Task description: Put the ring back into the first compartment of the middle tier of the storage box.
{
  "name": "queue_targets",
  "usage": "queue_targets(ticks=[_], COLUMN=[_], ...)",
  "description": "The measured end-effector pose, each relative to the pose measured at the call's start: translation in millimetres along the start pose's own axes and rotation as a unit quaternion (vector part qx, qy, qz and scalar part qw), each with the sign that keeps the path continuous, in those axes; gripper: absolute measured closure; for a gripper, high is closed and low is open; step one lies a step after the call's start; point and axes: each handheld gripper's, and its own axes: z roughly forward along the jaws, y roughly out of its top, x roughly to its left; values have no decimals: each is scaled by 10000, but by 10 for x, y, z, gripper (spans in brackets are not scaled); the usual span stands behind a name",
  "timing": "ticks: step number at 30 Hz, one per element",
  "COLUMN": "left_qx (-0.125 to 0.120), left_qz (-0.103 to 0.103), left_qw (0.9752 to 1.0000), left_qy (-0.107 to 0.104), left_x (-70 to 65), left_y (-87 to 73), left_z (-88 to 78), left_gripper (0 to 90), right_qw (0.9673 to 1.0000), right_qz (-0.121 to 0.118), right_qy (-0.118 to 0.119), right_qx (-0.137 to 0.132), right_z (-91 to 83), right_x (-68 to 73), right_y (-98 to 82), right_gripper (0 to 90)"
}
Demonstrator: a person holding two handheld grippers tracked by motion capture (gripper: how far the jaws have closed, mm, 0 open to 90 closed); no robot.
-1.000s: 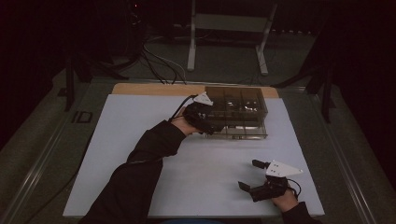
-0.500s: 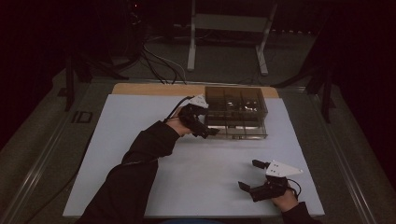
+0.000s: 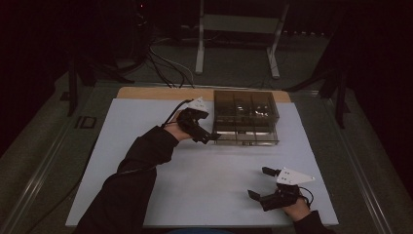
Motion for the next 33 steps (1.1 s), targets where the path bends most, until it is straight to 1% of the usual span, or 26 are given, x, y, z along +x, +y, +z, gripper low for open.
queue_targets(ticks=[1, 6, 8, 10, 12, 13, 16, 19, 21, 25, 29, 30, 31, 33], left_qx=[0, -2, -2, -15, -12, -33, -70, -87, -95, -132, -156, -156, -131, -169], left_qz=[0, -67, -67, -99, -107, -145, -164, -183, -221, -273, -387, -387, -390, -448], left_qw=[10000, 10000, 10000, 9999, 9999, 9998, 9995, 9992, 9991, 9985, 9979, 9979, 9976, 9971], left_qy=[0, 56, 56, 113, 128, 163, 262, 340, 353, 454, 502, 502, 565, 591], left_x=[0, 19, 19, 35, 38, 45, 55, 62, 67, 61, 66, 66, 64, 63], left_y=[0, -72, -72, -139, -154, -188, -242, -311, -363, -477, -600, -600, -658, -716], left_z=[0, -144, -144, -264, -294, -353, -443, -527, -584, -686, -789, -789, -833, -880], left_gripper=[8, 8, 8, 8, 9, 8, 9, 8, 8, 8, 8, 8, 8, 8], right_qw=[10000, 10000, 10000, 10000, 10000, 10000, 10000, 10000, 10000, 10000, 10000, 10000, 10000, 10000], right_qz=[0, 13, 8, 0, 1, 2, 30, 4, 0, 4, -7, -4, -5, -3], right_qy=[0, -14, -12, -23, -23, -21, -15, -15, -11, -20, -32, -32, -32, -29], right_qx=[0, 2, 8, 27, 25, 26, 17, 31, 40, 38, 29, 31, 31, 43], right_z=[0, -2, -1, 4, 4, 4, 7, 12, 14, 13, 11, 11, 12, 15], right_x=[0, 0, 1, 1, 1, 0, -8, -1, 3, 1, 3, 2, 2, 2], right_y=[0, -2, -2, -3, -3, -3, -3, -2, -1, -2, 0, 0, 0, -1], right_gripper=[0, 0, 0, 0, 0, 0, 0, 0, 0, 0, 0, 0, 0, 0])
